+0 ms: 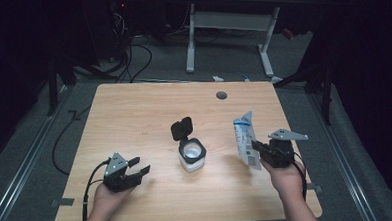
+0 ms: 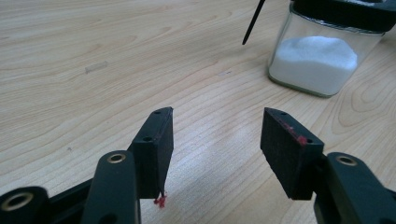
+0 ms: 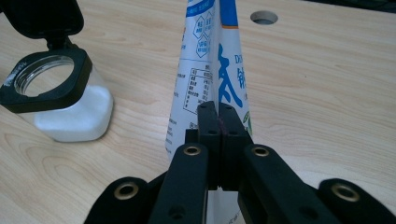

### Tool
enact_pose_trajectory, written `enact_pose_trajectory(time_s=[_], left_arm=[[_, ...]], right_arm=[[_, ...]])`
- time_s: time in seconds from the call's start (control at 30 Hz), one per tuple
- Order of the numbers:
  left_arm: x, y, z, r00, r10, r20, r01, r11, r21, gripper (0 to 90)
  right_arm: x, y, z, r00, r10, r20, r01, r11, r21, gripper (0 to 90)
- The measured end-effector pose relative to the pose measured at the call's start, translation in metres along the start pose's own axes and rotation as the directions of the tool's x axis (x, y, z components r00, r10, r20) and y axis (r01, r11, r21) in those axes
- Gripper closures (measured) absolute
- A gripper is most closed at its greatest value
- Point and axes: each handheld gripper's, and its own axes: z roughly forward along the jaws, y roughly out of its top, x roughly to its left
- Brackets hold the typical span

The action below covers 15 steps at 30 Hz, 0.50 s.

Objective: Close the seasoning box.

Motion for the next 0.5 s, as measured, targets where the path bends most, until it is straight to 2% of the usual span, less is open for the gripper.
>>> enact_pose_trajectory(time_s=[0.2, 0.4, 0.5], left_arm=[[-0.001, 0.000, -0.001, 1.0000, -0.004, -0.003, 0.004, 1.0000, -0.006, 44.6], [-0.004, 0.002, -0.002, 0.9999, 0.011, 0.002, -0.011, 0.9998, -0.014, 44.6], [-0.005, 0.003, -0.002, 0.9999, 0.010, 0.004, -0.010, 0.9998, -0.018, 44.6]], right_arm=[[0.000, -0.010, 0.000, 0.9997, 0.022, -0.012, -0.023, 0.996, -0.082, 90.0], [-0.001, -0.021, 0.003, 0.9989, 0.041, -0.021, -0.044, 0.986, -0.162, 90.0], [0.000, -0.026, 0.006, 0.9993, 0.036, -0.013, -0.038, 0.980, -0.194, 90.0]])
